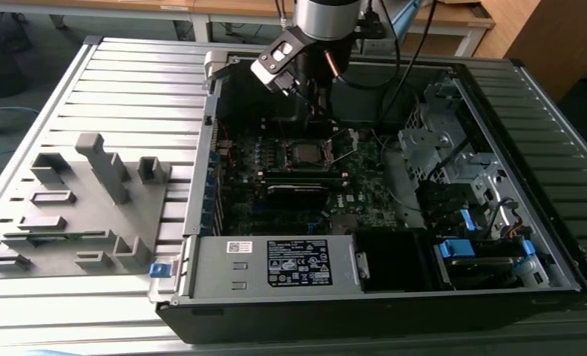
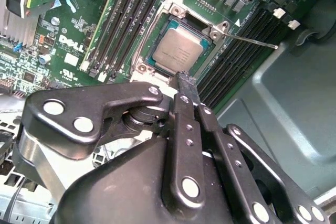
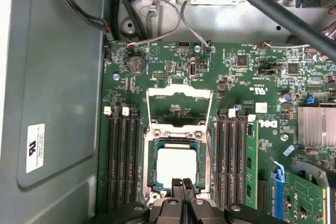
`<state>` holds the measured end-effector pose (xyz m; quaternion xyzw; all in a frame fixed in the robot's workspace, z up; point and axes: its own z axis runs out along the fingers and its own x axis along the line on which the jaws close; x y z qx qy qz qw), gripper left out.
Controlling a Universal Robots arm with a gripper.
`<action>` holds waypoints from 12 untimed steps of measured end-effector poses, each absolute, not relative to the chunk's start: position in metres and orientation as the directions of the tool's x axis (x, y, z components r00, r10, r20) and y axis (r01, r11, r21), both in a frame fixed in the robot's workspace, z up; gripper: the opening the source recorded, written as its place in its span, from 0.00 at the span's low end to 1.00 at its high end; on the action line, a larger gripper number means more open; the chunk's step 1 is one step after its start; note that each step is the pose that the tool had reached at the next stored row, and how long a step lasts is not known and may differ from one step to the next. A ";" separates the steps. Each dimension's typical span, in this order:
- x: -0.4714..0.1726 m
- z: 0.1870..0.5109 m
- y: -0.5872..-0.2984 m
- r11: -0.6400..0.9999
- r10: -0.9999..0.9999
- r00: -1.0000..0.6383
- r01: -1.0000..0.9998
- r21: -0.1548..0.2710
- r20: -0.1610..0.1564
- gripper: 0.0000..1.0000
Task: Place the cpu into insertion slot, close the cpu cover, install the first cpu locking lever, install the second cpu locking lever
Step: 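Close the cpu cover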
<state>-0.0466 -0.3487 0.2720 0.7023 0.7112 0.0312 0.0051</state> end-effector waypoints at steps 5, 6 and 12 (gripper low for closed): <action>-0.047 0.272 -0.349 0.012 0.999 -0.013 0.999 0.051 0.036 0.11; -0.046 0.272 -0.349 0.012 0.999 -0.014 0.999 0.051 0.036 0.11; -0.040 0.272 -0.349 0.011 0.999 -0.013 0.999 0.051 0.036 0.11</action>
